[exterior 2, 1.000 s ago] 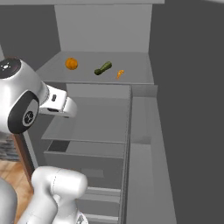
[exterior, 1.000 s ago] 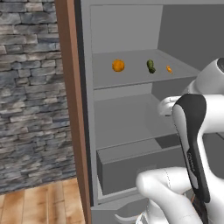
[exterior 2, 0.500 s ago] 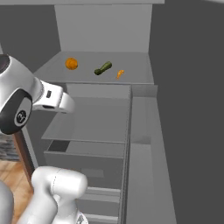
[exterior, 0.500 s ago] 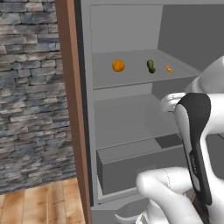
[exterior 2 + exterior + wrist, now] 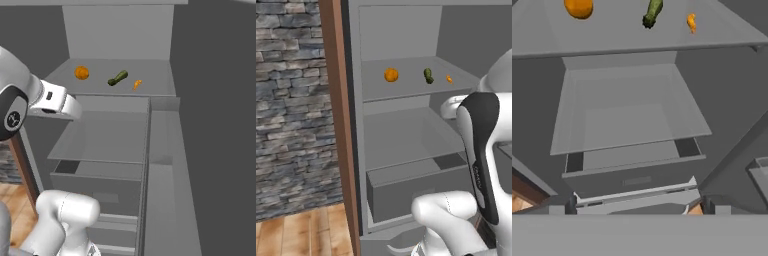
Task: Open the fridge, remove the orange, squash, and shrimp, and place them on any counter.
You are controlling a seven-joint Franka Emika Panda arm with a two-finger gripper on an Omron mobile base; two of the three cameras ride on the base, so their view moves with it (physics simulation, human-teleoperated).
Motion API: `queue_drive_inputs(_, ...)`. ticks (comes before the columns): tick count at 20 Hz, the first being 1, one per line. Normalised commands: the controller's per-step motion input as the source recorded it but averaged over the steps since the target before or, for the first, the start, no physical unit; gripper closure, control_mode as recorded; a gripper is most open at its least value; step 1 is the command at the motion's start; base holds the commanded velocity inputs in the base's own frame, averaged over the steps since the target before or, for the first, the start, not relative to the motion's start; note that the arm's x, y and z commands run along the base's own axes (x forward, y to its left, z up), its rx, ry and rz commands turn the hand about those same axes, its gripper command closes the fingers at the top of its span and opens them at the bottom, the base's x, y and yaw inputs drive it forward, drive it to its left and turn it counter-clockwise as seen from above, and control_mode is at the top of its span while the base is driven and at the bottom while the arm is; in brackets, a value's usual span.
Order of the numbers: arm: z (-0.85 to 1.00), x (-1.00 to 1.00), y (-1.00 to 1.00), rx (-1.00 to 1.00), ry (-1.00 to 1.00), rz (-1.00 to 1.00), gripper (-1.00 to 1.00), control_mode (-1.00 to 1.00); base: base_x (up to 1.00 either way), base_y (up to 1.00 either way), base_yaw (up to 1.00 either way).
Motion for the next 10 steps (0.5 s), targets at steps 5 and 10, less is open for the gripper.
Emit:
queue_drive_inputs(5,0.0,0.1,-0.42,0.0,-0.03,-0.05,-1.0,-1.0,0.0,0.0,0.0)
queue_drive_inputs(10,0.0,0.45,-0.48,-0.01,-0.12,-0.1,-1.0,-1.0,0.0,0.0,0.0)
